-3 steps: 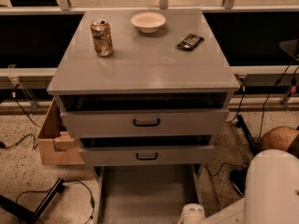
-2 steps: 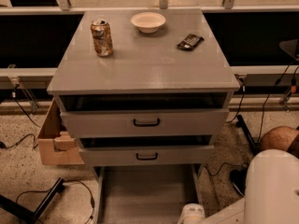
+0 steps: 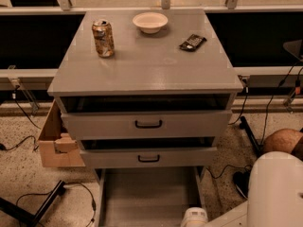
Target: Open bottom drawer
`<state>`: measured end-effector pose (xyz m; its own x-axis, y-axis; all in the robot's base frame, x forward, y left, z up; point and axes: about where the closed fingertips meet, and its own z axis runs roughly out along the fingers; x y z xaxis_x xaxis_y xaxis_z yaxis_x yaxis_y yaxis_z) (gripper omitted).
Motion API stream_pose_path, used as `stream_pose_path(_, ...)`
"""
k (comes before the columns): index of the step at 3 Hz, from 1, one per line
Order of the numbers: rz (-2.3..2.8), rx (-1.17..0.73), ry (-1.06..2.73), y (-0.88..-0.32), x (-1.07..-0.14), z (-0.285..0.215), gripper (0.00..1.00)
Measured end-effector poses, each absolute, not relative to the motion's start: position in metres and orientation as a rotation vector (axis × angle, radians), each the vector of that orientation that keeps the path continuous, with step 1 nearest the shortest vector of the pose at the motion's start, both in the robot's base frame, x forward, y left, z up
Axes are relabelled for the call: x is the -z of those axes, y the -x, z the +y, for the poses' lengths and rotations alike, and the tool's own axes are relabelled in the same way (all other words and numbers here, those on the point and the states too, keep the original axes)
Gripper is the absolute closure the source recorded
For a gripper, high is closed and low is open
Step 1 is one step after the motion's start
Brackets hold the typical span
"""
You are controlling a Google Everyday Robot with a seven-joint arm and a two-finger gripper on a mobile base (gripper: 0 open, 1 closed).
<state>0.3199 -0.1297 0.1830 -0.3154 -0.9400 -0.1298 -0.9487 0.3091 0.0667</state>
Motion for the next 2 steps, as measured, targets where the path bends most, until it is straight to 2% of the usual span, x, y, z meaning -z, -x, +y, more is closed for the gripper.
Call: stream_pose_path(2, 2.443, -0.127, 1.900, -0.335, -0.244, -0.136, 0.00)
